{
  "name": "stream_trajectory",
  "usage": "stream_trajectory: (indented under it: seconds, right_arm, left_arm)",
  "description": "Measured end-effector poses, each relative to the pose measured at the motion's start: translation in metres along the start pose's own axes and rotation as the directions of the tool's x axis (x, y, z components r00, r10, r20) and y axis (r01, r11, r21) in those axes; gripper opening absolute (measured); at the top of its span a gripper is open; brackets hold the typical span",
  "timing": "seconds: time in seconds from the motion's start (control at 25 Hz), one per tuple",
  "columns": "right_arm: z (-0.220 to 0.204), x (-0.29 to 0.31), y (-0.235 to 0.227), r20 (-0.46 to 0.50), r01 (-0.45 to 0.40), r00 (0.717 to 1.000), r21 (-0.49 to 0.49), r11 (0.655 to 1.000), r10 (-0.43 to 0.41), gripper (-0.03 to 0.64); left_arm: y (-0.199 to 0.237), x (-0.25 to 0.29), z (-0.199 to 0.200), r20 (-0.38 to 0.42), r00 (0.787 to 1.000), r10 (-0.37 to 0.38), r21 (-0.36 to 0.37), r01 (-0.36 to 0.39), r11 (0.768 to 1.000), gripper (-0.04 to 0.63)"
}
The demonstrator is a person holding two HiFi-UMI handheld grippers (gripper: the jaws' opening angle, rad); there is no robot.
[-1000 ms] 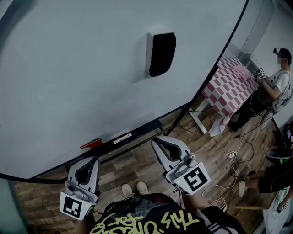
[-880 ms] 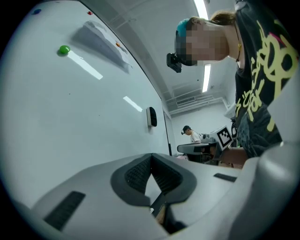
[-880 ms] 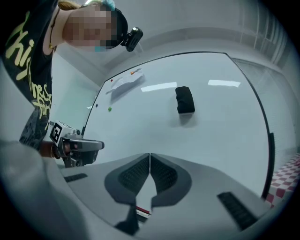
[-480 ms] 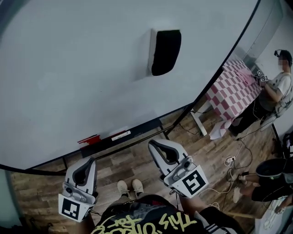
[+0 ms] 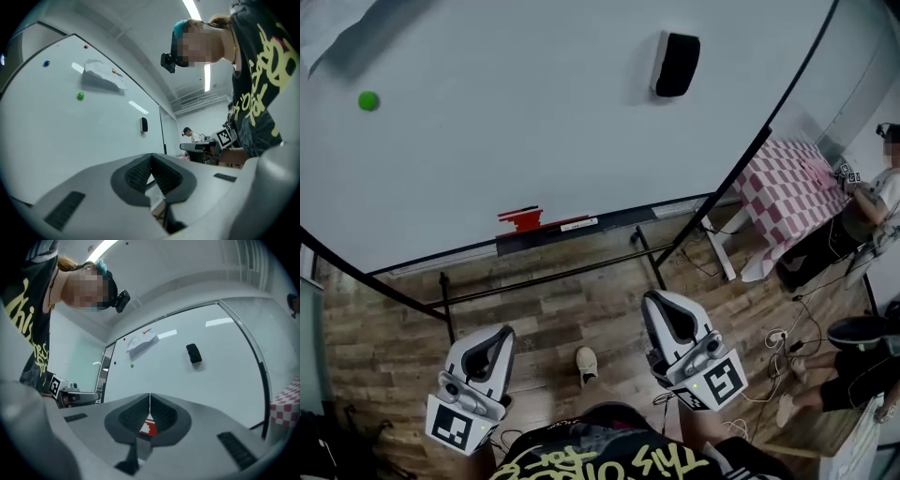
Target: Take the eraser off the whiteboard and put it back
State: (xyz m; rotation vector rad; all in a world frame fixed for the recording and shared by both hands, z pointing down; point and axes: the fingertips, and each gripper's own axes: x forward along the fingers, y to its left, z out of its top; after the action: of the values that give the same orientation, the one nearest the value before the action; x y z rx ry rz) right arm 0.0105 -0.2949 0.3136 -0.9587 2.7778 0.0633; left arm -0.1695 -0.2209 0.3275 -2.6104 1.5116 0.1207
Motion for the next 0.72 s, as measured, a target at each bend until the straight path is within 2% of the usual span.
stream_trajectory:
  seconds: [0.12, 0.24, 0.36, 0.48, 0.56, 0.6, 0.64, 0.68, 0.72]
  right_arm:
    - [-0.009, -0.047, 0.054, -0.024, 0.053, 0.998, -0.035, 0.998, -0.054, 0.009]
    - [-0.018, -0.083, 0.108, -0.073, 0.089, 0.993, -0.067, 0.994, -0.094, 0.009]
    - [-0.008, -0.112, 0.154, -0.082, 0.087, 0.992, -0.120, 0.989, -0.097, 0.009]
    - [-0.003, -0.137, 0.181, -0.087, 0.044, 0.995, -0.141, 0.989, -0.056, 0.009]
    - [0.001, -0.146, 0.199, -0.059, -0.016, 0.998, -0.060, 0.998, 0.013, 0.009]
    - [0.003, -0.147, 0.210, -0.029, -0.064, 0.997, 0.026, 0.998, 0.065, 0.009]
    - [0.008, -0.145, 0.226, 0.023, -0.140, 0.990, 0.137, 0.981, 0.139, 0.009]
    - [0.016, -0.140, 0.249, 0.100, -0.249, 0.968, 0.250, 0.936, 0.231, 0.009]
    - [0.027, -0.136, 0.277, 0.187, -0.371, 0.927, 0.337, 0.865, 0.325, 0.009]
  left_arm:
    - [-0.030, -0.065, -0.009, -0.049, 0.999, -0.001, 0.000, 0.001, 1.000, 0.006]
    - [-0.053, -0.119, -0.011, -0.099, 0.995, -0.015, -0.034, 0.011, 0.999, 0.006]
    - [-0.076, -0.161, -0.013, -0.114, 0.993, -0.029, -0.080, 0.020, 0.997, 0.006]
    - [-0.093, -0.183, -0.006, -0.078, 0.997, -0.025, -0.072, 0.020, 0.997, 0.006]
    - [-0.098, -0.190, 0.006, 0.009, 1.000, 0.010, -0.042, -0.010, 0.999, 0.006]
    - [-0.095, -0.192, 0.007, 0.057, 0.997, 0.056, -0.054, -0.053, 0.997, 0.006]
    - [-0.086, -0.191, 0.006, 0.102, 0.988, 0.119, -0.103, -0.109, 0.989, 0.006]
    - [-0.074, -0.189, 0.001, 0.143, 0.971, 0.191, -0.191, -0.162, 0.968, 0.006]
    - [-0.062, -0.186, -0.004, 0.176, 0.949, 0.262, -0.307, -0.200, 0.931, 0.006]
